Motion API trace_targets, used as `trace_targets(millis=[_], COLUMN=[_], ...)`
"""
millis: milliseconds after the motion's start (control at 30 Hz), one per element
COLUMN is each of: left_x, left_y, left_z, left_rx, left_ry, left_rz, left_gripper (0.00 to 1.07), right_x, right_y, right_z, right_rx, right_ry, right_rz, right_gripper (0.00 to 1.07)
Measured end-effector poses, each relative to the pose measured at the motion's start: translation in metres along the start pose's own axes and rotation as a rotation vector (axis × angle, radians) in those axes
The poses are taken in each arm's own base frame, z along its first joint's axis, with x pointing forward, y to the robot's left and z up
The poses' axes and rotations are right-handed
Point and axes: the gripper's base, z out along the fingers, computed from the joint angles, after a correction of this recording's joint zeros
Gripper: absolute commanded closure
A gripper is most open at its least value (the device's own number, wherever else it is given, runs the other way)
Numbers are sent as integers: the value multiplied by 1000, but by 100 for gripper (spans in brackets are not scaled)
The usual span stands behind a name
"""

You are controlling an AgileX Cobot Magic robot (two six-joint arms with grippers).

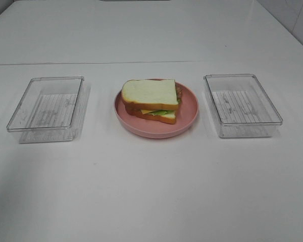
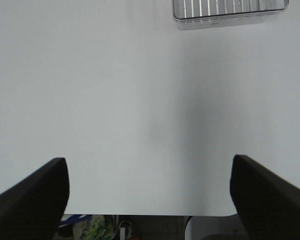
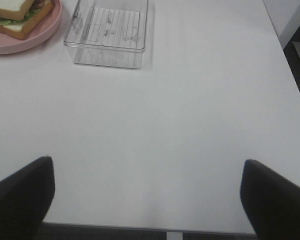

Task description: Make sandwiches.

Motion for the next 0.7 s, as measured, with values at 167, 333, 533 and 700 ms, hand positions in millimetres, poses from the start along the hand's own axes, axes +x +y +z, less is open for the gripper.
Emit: trace_targets(millis=[167, 333, 533, 700], left_x=[62, 106, 145, 161], left_y=[22, 37, 41, 29], left_z=[-35, -55, -59, -43], left_rx=[55, 96, 165, 277], left_ry=[-213, -406, -549, -551], left_rz=[-44, -34, 58, 173], left_gripper=[26, 26, 26, 26], right_x=[0, 0, 0, 0], right_y=[0, 0, 0, 0], right_z=[0, 0, 0, 0], right_rx=[0, 0, 0, 0], right_ry=[0, 0, 0, 0], right_rz=[0, 0, 0, 0], right_gripper=[9, 9, 9, 9])
